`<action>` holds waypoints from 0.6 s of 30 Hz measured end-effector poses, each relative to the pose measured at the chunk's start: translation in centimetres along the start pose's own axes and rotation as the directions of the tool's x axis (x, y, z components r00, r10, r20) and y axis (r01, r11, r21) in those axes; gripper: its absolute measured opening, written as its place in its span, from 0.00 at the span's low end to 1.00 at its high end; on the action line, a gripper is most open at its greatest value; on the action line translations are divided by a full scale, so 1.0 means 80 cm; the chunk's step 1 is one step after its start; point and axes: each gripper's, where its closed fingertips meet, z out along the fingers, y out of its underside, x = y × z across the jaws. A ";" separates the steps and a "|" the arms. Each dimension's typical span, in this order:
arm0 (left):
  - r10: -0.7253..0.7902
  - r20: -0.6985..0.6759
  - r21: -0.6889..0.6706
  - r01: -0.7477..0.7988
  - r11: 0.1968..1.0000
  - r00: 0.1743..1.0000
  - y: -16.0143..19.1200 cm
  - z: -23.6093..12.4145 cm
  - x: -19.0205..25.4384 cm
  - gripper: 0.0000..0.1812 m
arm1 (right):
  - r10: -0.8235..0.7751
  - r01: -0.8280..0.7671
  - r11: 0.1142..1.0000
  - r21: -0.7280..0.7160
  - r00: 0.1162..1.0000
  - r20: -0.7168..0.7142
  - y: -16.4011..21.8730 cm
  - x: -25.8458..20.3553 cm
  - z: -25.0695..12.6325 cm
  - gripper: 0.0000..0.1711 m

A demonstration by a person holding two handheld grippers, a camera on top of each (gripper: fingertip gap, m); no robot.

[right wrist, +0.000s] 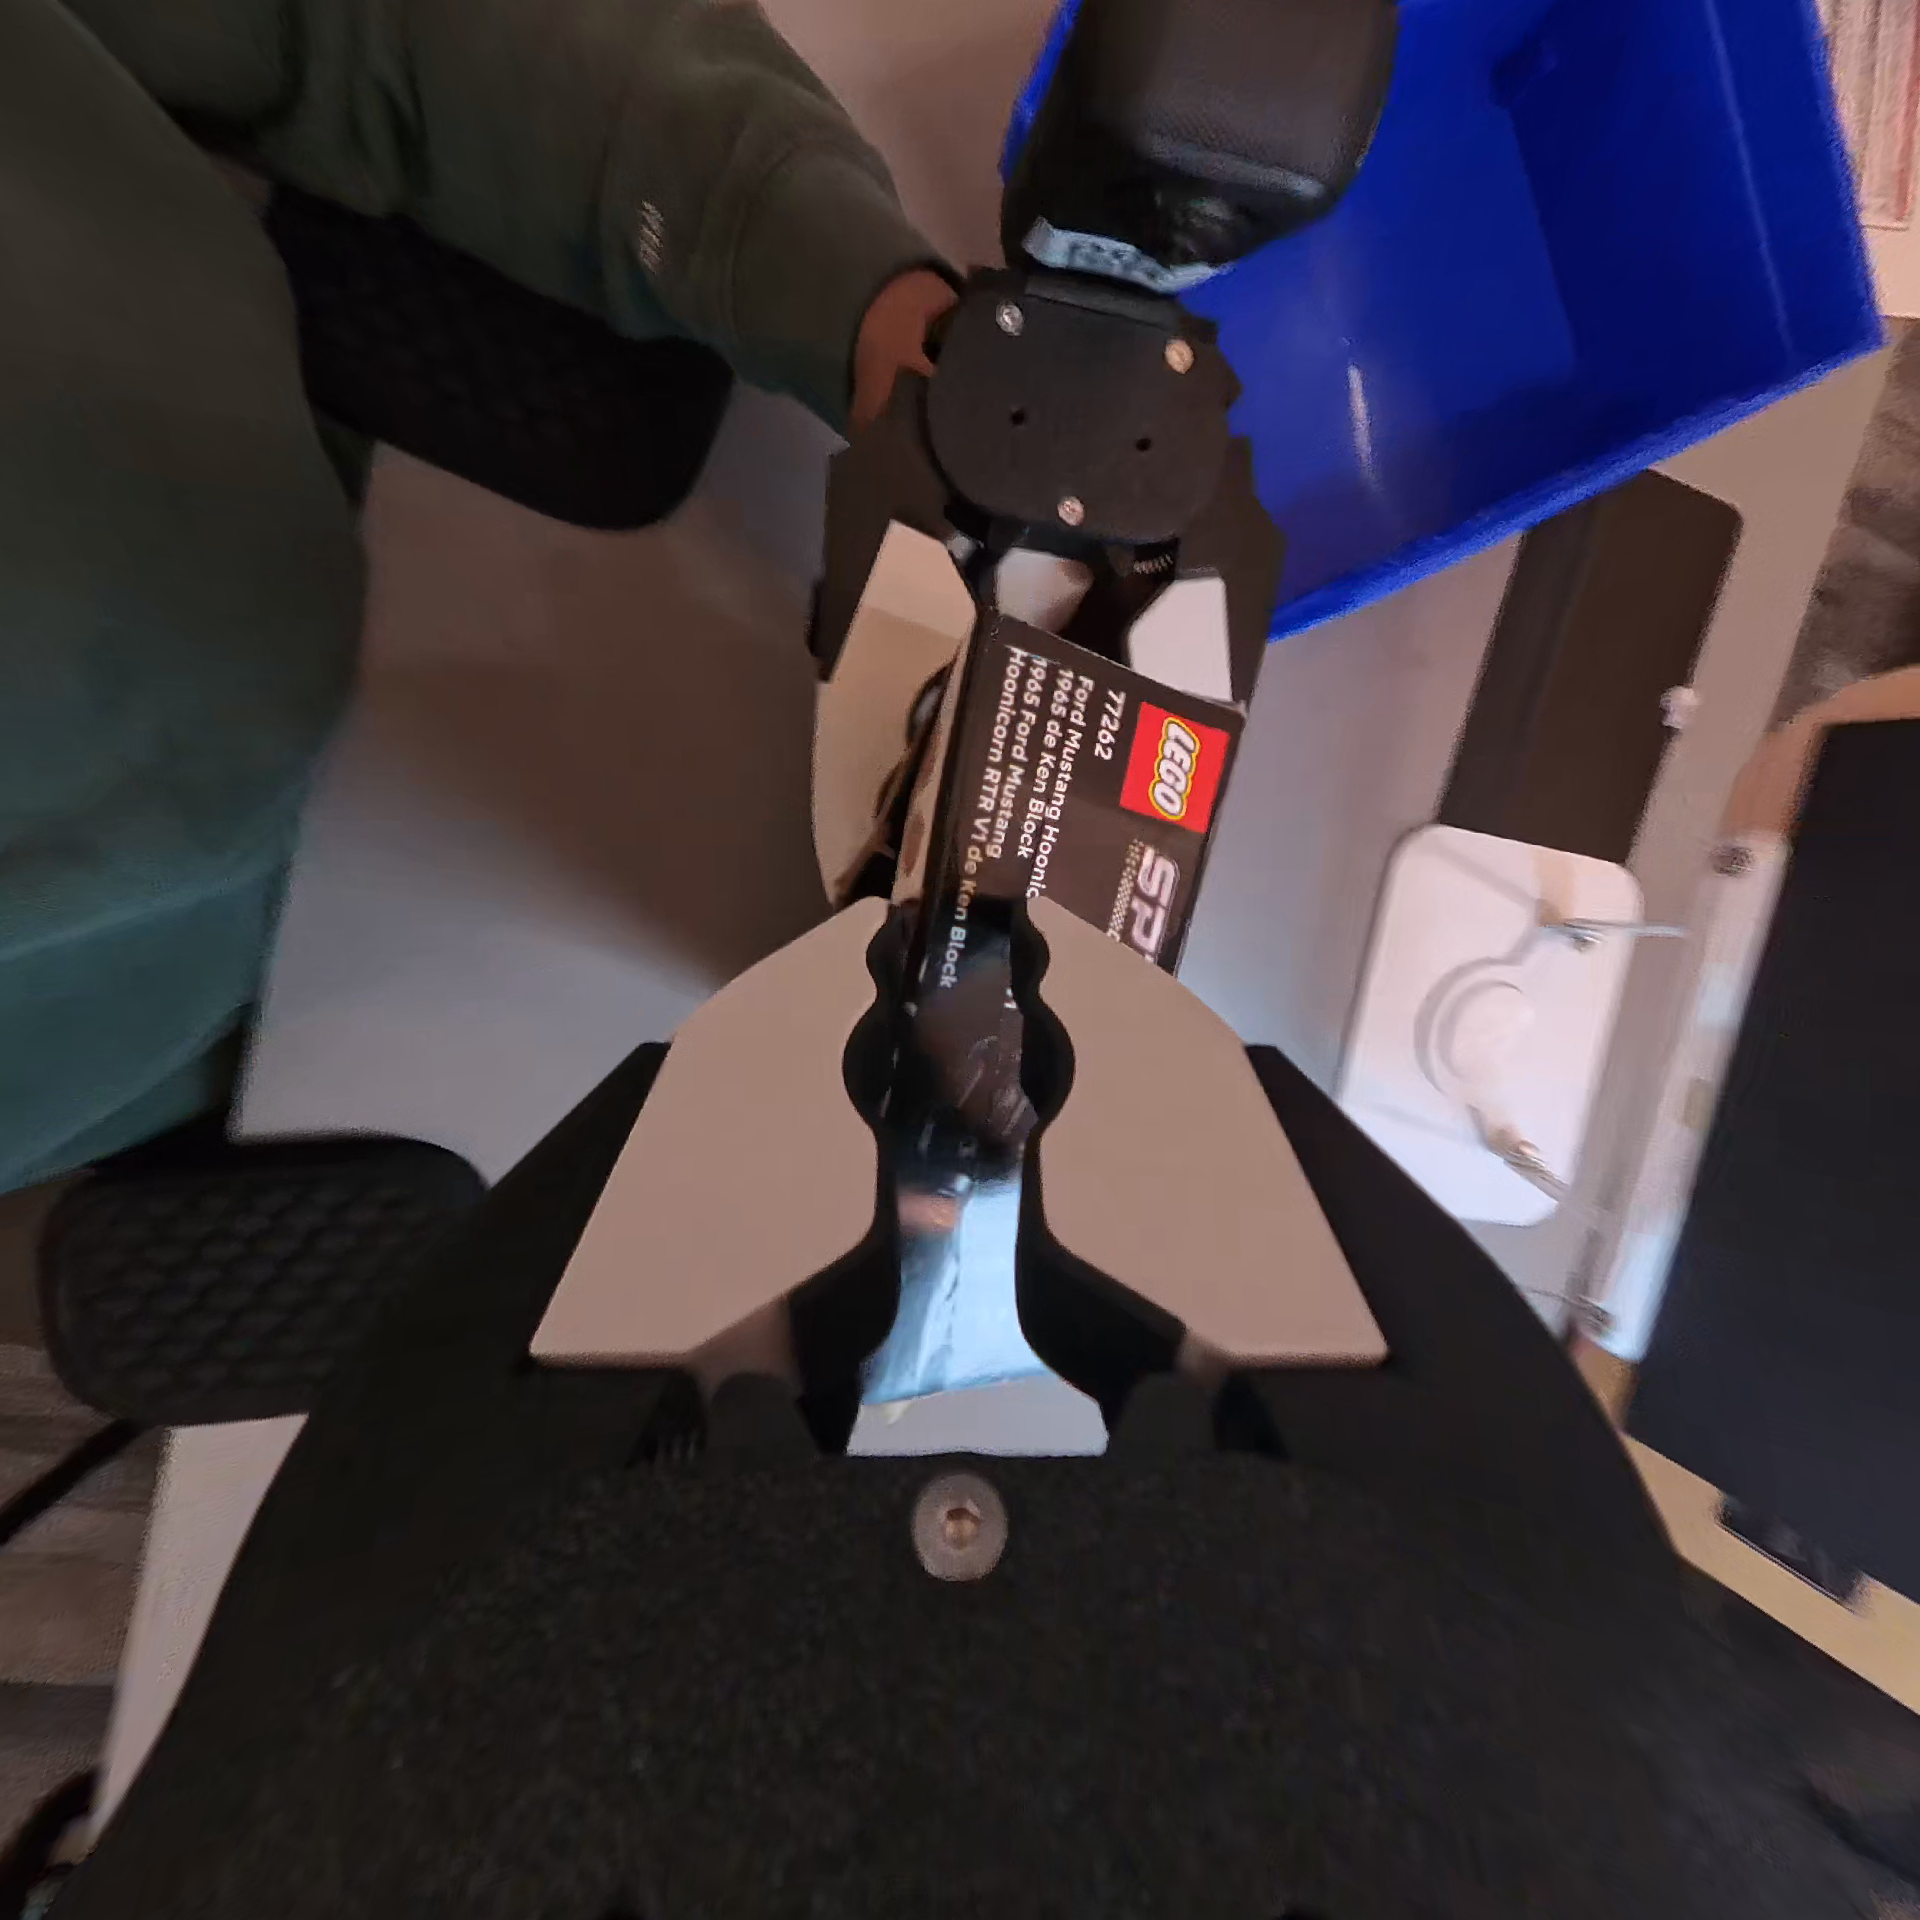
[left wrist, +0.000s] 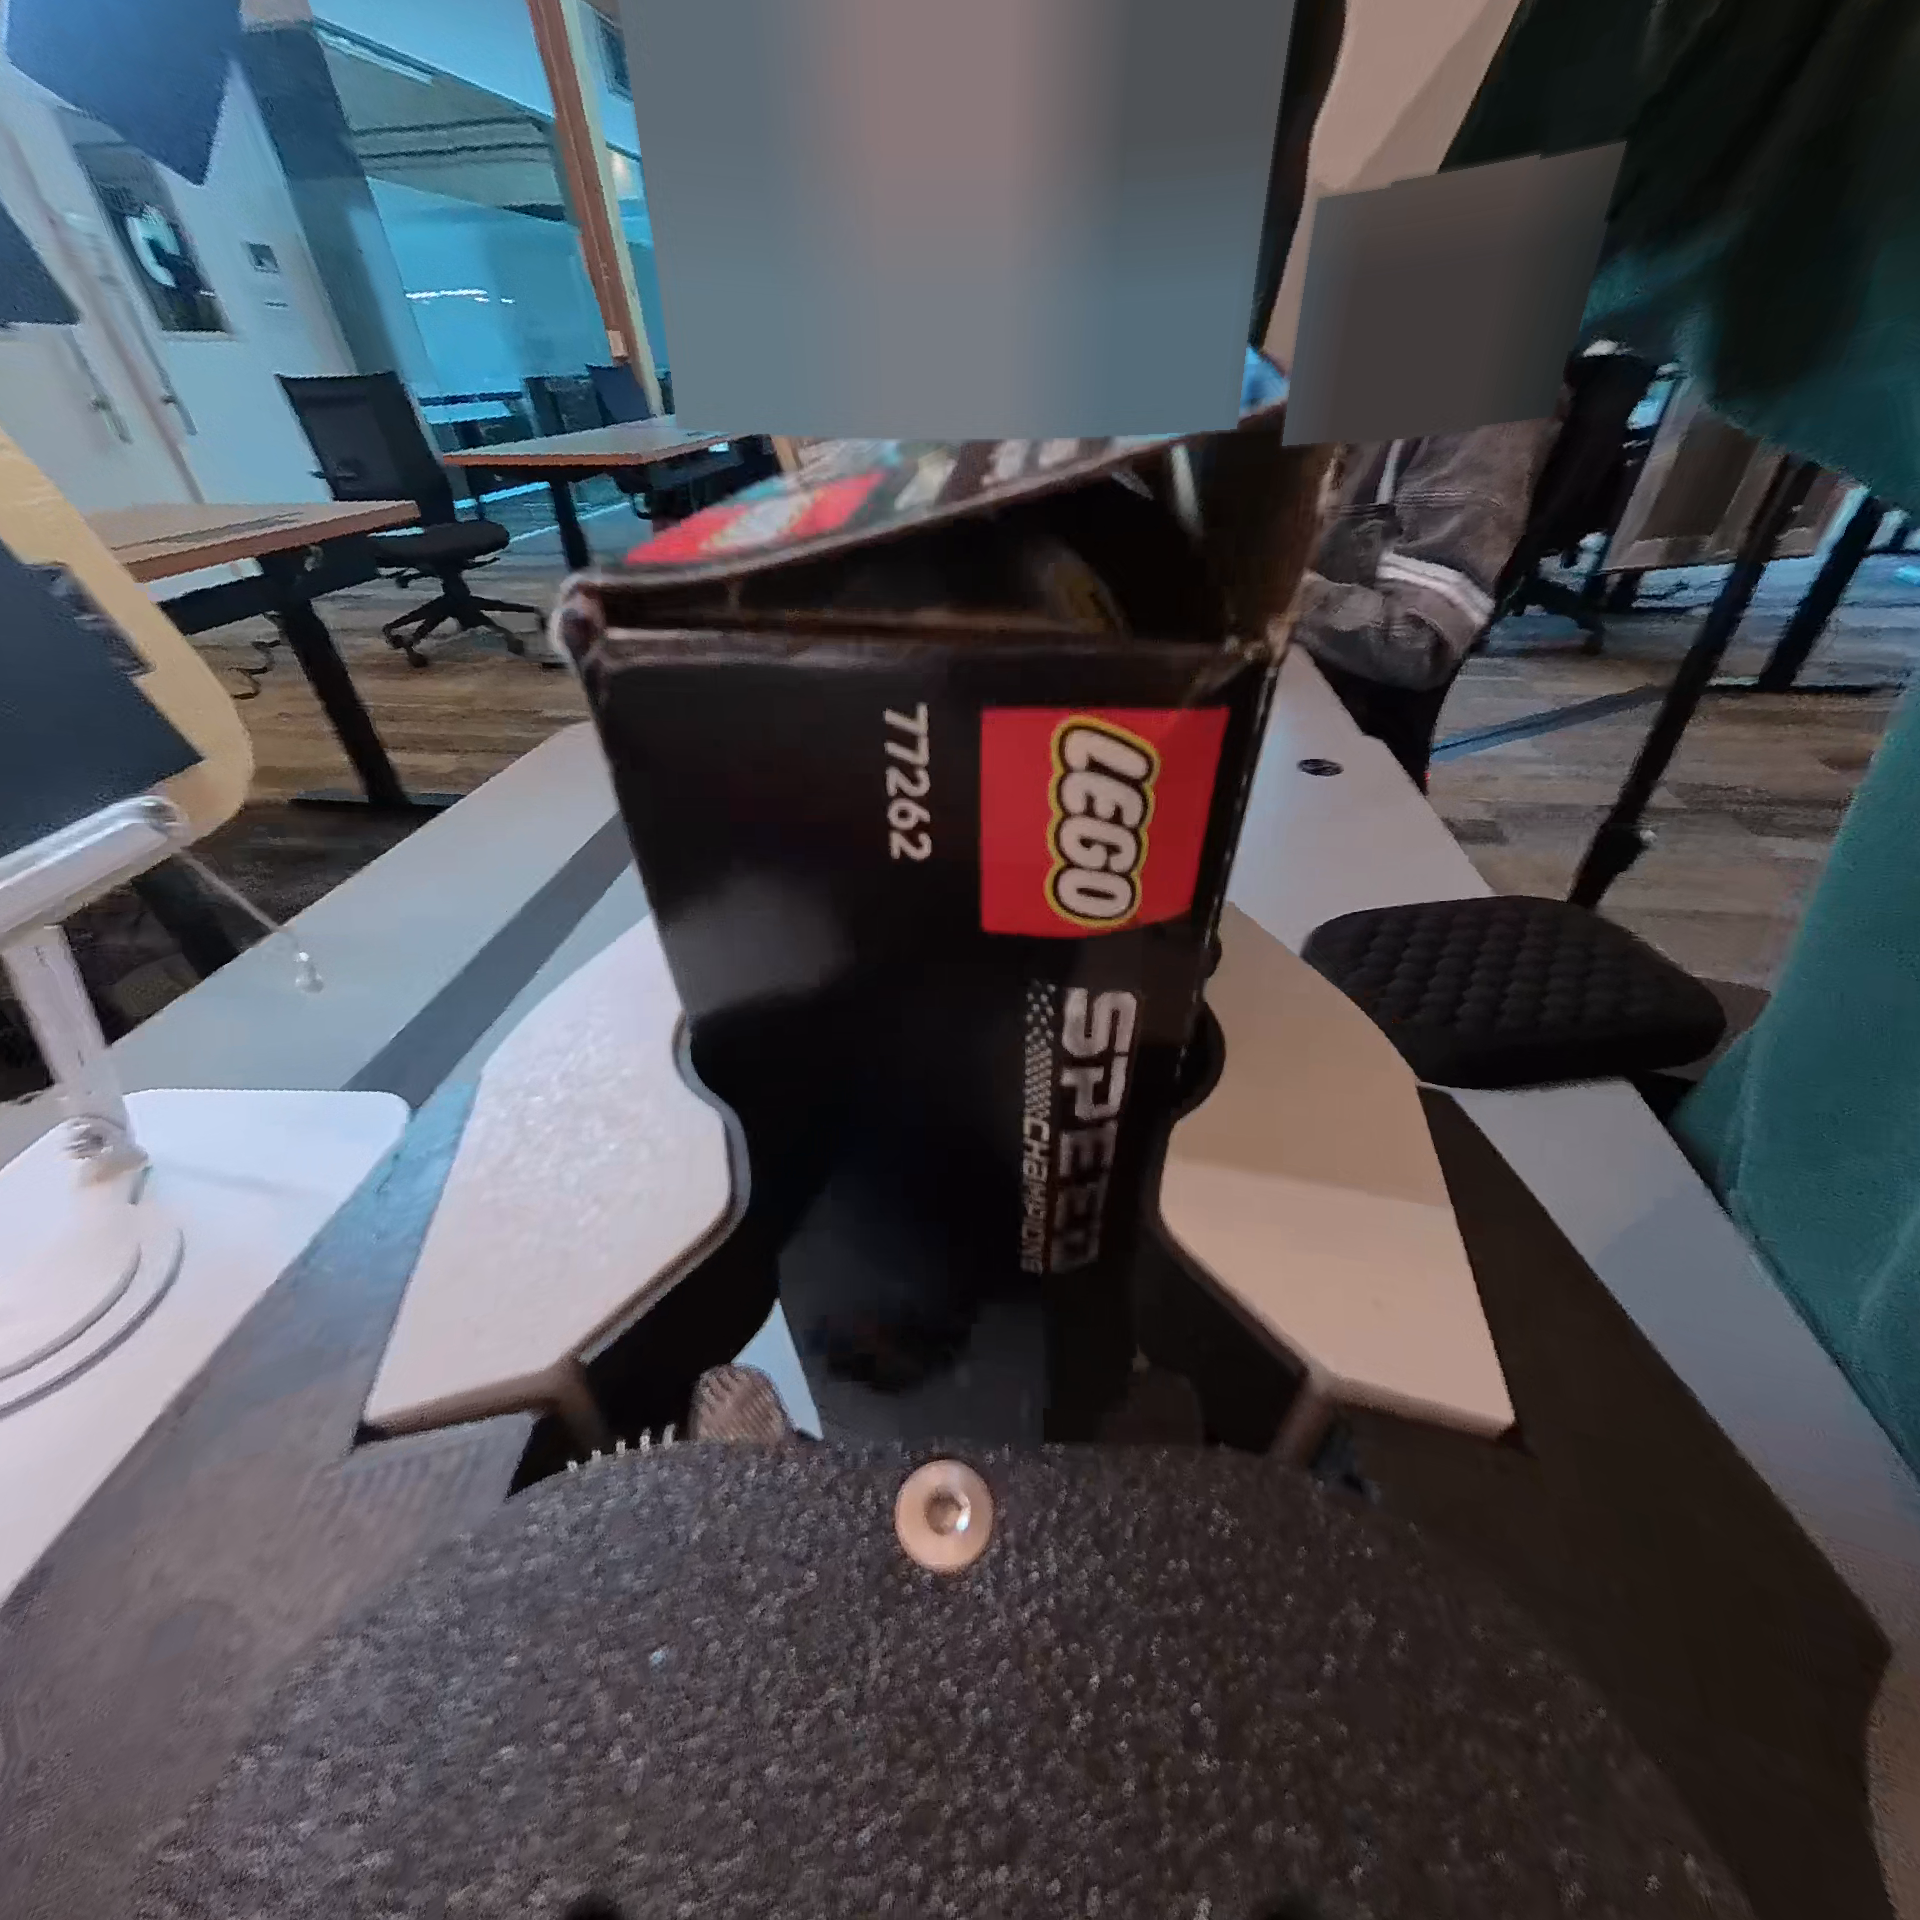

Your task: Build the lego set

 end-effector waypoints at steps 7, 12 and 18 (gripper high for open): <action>-0.005 0.010 0.005 0.005 1.000 1.000 0.000 0.001 -0.004 0.45 | -0.076 0.068 0.995 -0.071 0.991 -0.113 0.006 0.003 0.007 0.11; -0.017 0.013 0.001 0.017 1.000 1.000 0.001 0.002 -0.006 0.44 | -0.161 0.134 0.983 -0.124 0.956 -0.244 0.010 0.004 0.011 0.11; -0.021 0.058 -0.025 0.022 0.999 0.998 0.001 0.003 -0.007 0.46 | -0.223 0.168 0.962 -0.217 0.939 -0.262 0.014 0.008 0.028 0.06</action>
